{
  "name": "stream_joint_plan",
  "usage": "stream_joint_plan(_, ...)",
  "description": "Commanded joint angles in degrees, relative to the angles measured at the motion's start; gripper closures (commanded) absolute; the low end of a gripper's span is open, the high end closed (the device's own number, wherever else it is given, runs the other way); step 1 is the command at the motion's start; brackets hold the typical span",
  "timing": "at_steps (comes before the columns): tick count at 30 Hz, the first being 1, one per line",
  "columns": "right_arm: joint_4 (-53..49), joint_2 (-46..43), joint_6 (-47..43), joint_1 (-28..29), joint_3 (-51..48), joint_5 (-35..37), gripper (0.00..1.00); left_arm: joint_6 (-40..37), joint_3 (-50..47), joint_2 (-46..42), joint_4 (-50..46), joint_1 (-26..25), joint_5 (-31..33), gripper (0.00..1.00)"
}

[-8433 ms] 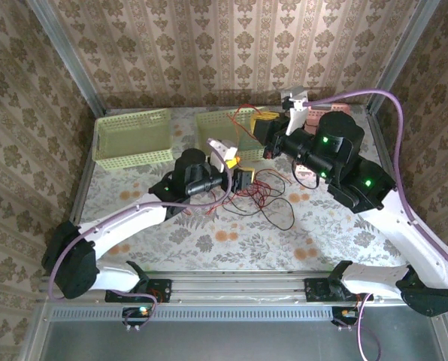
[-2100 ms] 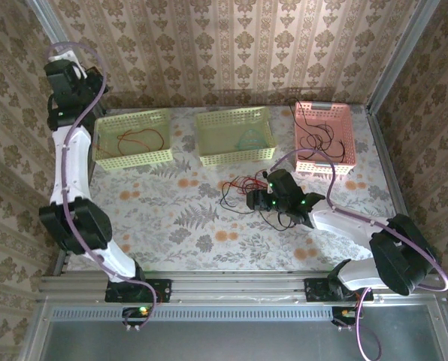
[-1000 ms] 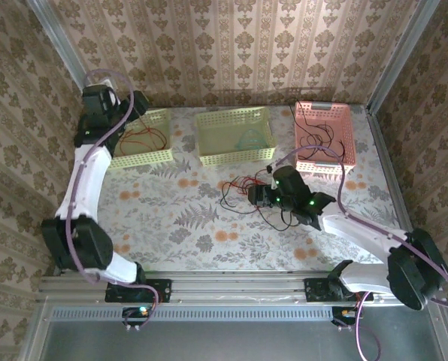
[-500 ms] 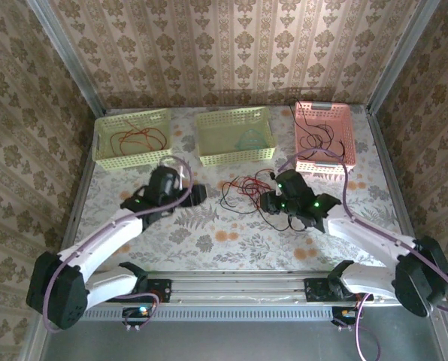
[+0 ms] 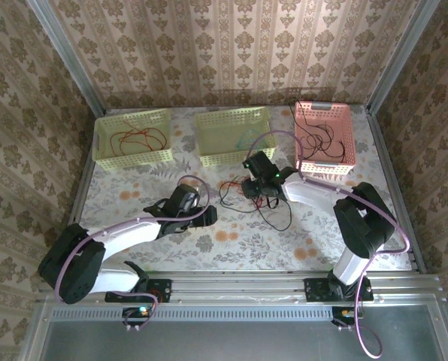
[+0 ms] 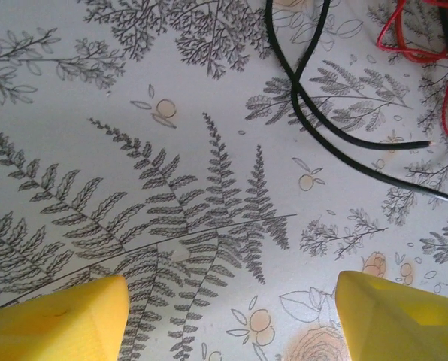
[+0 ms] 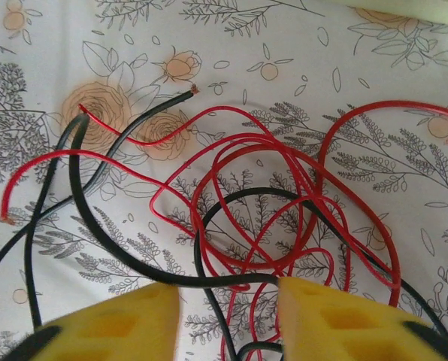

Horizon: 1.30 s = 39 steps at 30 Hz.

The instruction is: Untangle the cables

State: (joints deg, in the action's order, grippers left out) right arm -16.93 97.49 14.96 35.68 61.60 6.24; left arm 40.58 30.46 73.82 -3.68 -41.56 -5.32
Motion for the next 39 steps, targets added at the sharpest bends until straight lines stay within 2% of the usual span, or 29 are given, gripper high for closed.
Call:
stream_joint_plan(1, -1.0, 0.4, -2.1, 0.4, 2.2, 2.0, 0.70, 0.2, 2.6, 0.2, 2.0, -0.2, -0.5, 0.26)
stream_joint_plan(3, -1.2, -0.1, -2.7, 0.7, 2.7, 2.2, 0.69, 0.0, 2.9, 0.4, 2.0, -0.3, -0.6, 0.26)
stream_joint_plan(7, -0.8, -0.5, -3.1, 1.0, 2.9, 2.3, 0.89, 0.1, 2.5, 0.0, 2.0, -0.2, -1.1, 0.26)
stream_joint_plan(10, -0.9, -2.0, -3.2, 2.0, 2.7, 3.3, 0.98, -0.1, 2.1, -2.1, 0.7, -0.2, -0.4, 0.26)
stream_joint_plan(16, 0.3, -7.5, -4.3, 3.9, 1.6, 3.1, 1.00, -0.8, 1.4, -6.1, -1.4, -0.2, 1.3, 0.26)
stream_joint_plan(17, 0.1, -7.7, -4.8, 3.9, 1.7, 2.9, 0.96, -0.9, 1.6, -6.2, -1.6, -0.2, 1.2, 0.26)
stream_joint_plan(18, -0.2, -7.5, -5.3, 3.9, 2.0, 2.9, 0.87, -0.9, 1.7, -6.3, -1.7, -0.2, 1.0, 0.26)
stream_joint_plan(19, -0.8, -6.7, -6.2, 3.9, 2.6, 3.4, 0.69, -1.0, 1.9, -6.1, -1.7, -0.3, 0.7, 0.25)
stream_joint_plan(20, -1.8, -5.6, -7.0, 3.9, 3.5, 4.0, 0.56, -1.1, 2.1, -5.9, -1.6, -0.3, 0.4, 0.25)
stream_joint_plan(21, -2.8, -4.6, -8.0, 3.8, 4.1, 4.4, 0.51, -1.1, 2.2, -5.7, -1.4, -0.3, 0.1, 0.25)
stream_joint_plan(24, -3.2, -1.7, -10.4, 3.6, 4.7, 6.6, 0.42, -0.3, 1.4, -4.5, 1.2, -0.2, -1.2, 0.25)
stream_joint_plan(26, -3.1, -0.3, -11.6, 3.5, 4.9, 7.5, 0.39, 1.9, -0.6, -2.6, 6.6, -0.2, -3.9, 0.23)
stream_joint_plan(30, -3.5, 2.8, -13.2, 2.7, 6.9, 8.1, 0.38, 5.3, -3.4, 0.5, 14.5, -0.6, -7.0, 0.16)
stream_joint_plan(31, -3.8, 4.0, -13.4, 2.4, 7.6, 8.2, 0.39, 5.6, -3.7, 0.8, 14.9, -0.7, -6.9, 0.13)
stream_joint_plan(33, -4.4, 5.7, -13.7, 1.9, 8.9, 8.3, 0.48, 5.3, -3.4, 0.6, 14.0, -0.6, -6.3, 0.07)
stream_joint_plan(35, -4.1, 6.2, -14.0, 1.8, 9.6, 8.3, 0.67, 4.6, -2.6, -0.5, 11.9, -0.6, -5.5, 0.00)
stream_joint_plan(38, -3.6, 4.7, -13.6, 2.0, 10.2, 7.8, 0.91, 3.4, -1.5, -2.1, 9.1, -0.6, -4.5, 0.00)
stream_joint_plan(39, -3.6, 3.7, -13.6, 2.3, 10.3, 8.0, 0.96, 3.1, -1.2, -2.5, 8.4, -0.6, -4.4, 0.00)
